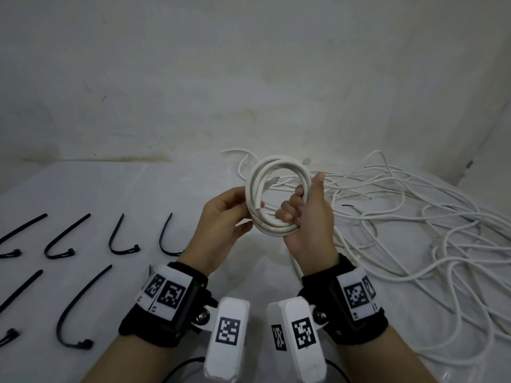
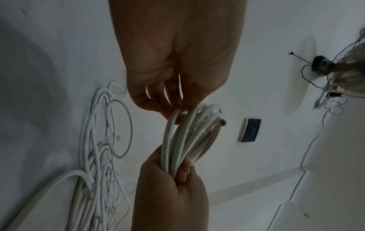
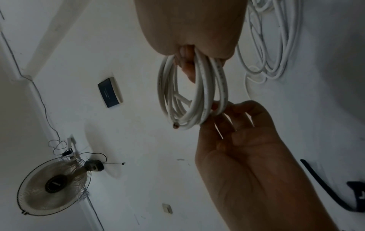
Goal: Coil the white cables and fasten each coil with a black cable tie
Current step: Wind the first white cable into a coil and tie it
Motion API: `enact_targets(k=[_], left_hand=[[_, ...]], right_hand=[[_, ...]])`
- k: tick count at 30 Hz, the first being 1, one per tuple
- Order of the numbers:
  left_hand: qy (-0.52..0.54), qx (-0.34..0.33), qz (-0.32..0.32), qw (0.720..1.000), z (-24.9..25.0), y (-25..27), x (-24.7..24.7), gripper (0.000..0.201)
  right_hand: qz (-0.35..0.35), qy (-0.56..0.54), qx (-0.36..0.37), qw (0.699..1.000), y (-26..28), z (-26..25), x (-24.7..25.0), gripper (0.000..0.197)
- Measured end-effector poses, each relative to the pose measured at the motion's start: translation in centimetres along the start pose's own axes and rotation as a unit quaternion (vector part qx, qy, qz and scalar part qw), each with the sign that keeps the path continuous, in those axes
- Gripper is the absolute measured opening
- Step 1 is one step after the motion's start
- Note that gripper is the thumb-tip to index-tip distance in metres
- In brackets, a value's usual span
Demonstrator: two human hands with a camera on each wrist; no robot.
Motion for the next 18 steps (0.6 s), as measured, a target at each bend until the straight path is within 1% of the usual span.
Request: enact_targets(k=[2,4,6,7,8,10,12,14,16,18], left_hand=[[0.027,0.007,-0.015,0.999,0.0,0.0,-0.2,0.018],[0.085,0.026,-0.042,0.995,-0.1,0.0,-0.5,0.020],[0.148,0.050,-0.081,0.984,-0.1,0.1,-1.1,0.028],[0.159,0.054,-0.088,0.982,0.0,0.3,-1.3,0.033],[0.149,0.047,-0.083,0.984,0.1,0.3,-1.4,0.035],[0.110,0.014,-0.047,0.993,0.3,0.3,-1.2,0.035],[0.091,-0.010,-0.009,0.996,0.5,0.1,-0.6,0.027],[0.086,-0.009,0.008,0.996,0.5,-0.1,0.1,0.025],[0.089,-0.007,0.009,0.996,0.5,-0.2,0.4,0.026],[0.104,-0.005,0.003,0.995,0.6,-0.2,0.4,0.026]], right_hand=[[0.004,0.015,0.006,1.000,0.0,0.0,0.1,0.046],[0.013,0.032,0.020,0.999,0.0,-0.3,0.3,0.047],[0.018,0.058,0.041,0.997,0.0,-0.6,0.3,0.047],[0.018,0.074,0.052,0.996,0.1,-0.7,0.3,0.047],[0.013,0.089,0.061,0.994,0.1,-0.7,0.2,0.047],[-0.006,0.115,0.069,0.991,0.3,-0.3,-0.1,0.046],[-0.044,0.142,0.061,0.987,0.5,0.4,-0.4,0.045],[-0.089,0.167,0.058,0.980,0.5,0.8,-0.8,0.044],[-0.125,0.216,0.098,0.963,0.5,0.0,-1.2,0.038],[-0.154,0.286,0.162,0.932,0.6,-1.1,-1.7,0.033]])
Point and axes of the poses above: each hand's wrist, its own y-axis away from the middle knuckle, its own x-axis out of the back of the hand, z = x × y, the point moved 8 cm from there along -y, towards the middle knuckle, and after that the axes turned 11 degrees about x, right-handed, at the moved point
